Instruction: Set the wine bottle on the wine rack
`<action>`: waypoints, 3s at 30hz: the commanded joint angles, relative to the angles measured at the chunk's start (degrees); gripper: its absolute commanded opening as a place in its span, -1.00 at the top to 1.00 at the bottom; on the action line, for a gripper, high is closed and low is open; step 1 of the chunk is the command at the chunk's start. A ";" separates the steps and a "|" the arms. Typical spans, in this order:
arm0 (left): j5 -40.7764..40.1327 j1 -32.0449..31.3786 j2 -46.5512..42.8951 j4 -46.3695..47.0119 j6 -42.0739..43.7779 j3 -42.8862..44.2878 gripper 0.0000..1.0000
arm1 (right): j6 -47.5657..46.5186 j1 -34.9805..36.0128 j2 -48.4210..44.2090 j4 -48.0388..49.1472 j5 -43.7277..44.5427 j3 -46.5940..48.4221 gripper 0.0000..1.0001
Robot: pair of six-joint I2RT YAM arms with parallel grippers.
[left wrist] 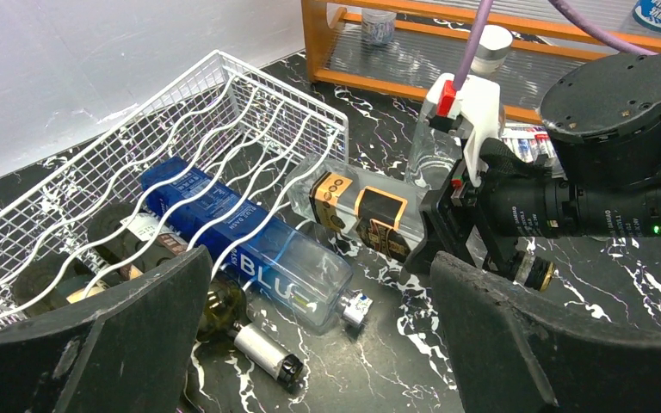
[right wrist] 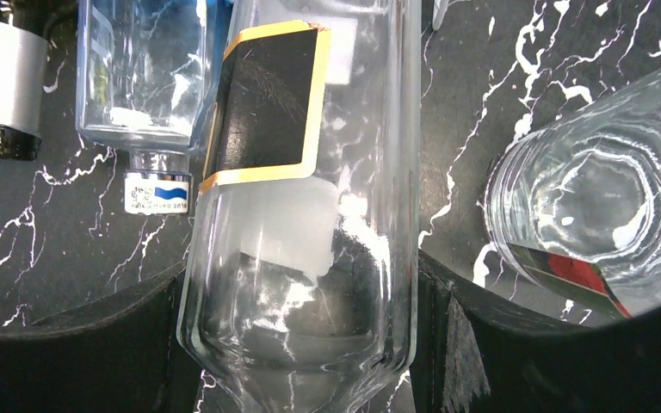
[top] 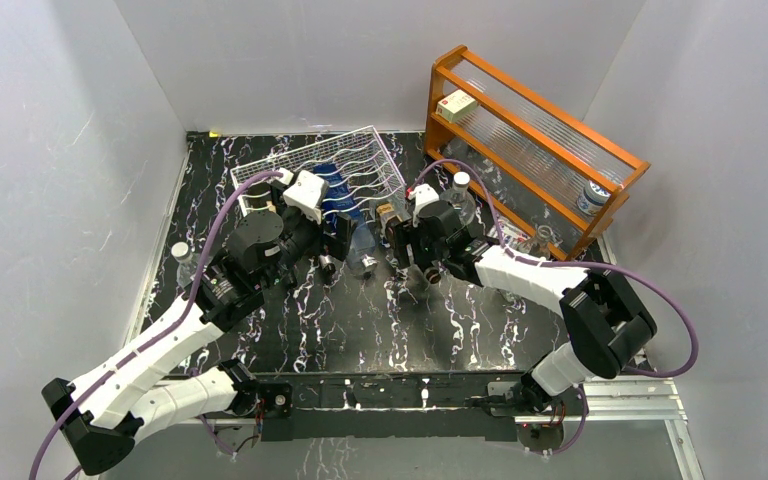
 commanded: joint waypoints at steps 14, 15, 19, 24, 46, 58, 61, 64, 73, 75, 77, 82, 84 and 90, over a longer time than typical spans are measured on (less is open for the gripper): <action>1.55 0.04 -0.25 0.41 0.60 2.57 -0.96 | -0.06 0.49 5.12 24.42 4.40 6.26 1.00; 1.80 0.01 -0.14 0.42 0.62 2.64 -0.96 | -0.02 0.44 5.92 25.71 4.95 6.43 1.00; 2.08 0.01 0.25 0.09 0.79 3.00 -0.97 | -0.19 0.51 9.37 30.22 6.79 7.50 1.00; 2.24 0.01 -0.06 -0.10 0.82 2.88 -0.96 | -1.89 0.46 13.45 37.11 7.14 8.26 1.00; 1.70 0.01 -1.28 -1.79 1.04 2.50 -0.97 | -6.09 0.41 28.74 39.83 9.48 20.74 0.89; 1.87 0.01 -0.84 -1.55 1.51 2.48 -0.96 | -5.46 0.34 29.16 37.77 13.19 21.13 -0.10; 1.87 0.01 -0.90 -1.73 1.59 2.56 -0.96 | -5.67 0.41 29.46 36.90 13.18 21.70 -0.24; 1.89 0.01 -0.92 -1.86 1.61 2.61 -0.96 | -5.78 0.33 30.06 35.83 13.05 22.45 -0.32; 1.90 0.05 -1.20 -2.04 1.60 2.48 -0.96 | -6.68 0.32 30.19 33.97 11.85 23.24 -0.73; 1.91 0.01 -1.19 -2.06 1.59 2.48 -0.96 | -6.61 0.30 29.70 33.60 11.85 22.85 -0.81; 1.87 0.01 -1.27 -1.95 1.61 2.40 -0.96 | -6.47 0.31 29.01 33.42 11.90 22.32 -0.86; 1.93 0.01 -1.38 -1.95 1.71 2.30 -0.97 | -5.96 0.29 27.11 32.02 13.52 21.45 -0.90; 1.86 0.05 -1.47 -1.95 1.70 2.23 -0.96 | -5.87 0.32 26.21 31.88 14.18 20.82 -0.88; 1.71 0.03 -1.84 -1.84 1.67 2.02 -0.96 | -5.84 0.29 22.30 31.94 14.71 18.10 -0.83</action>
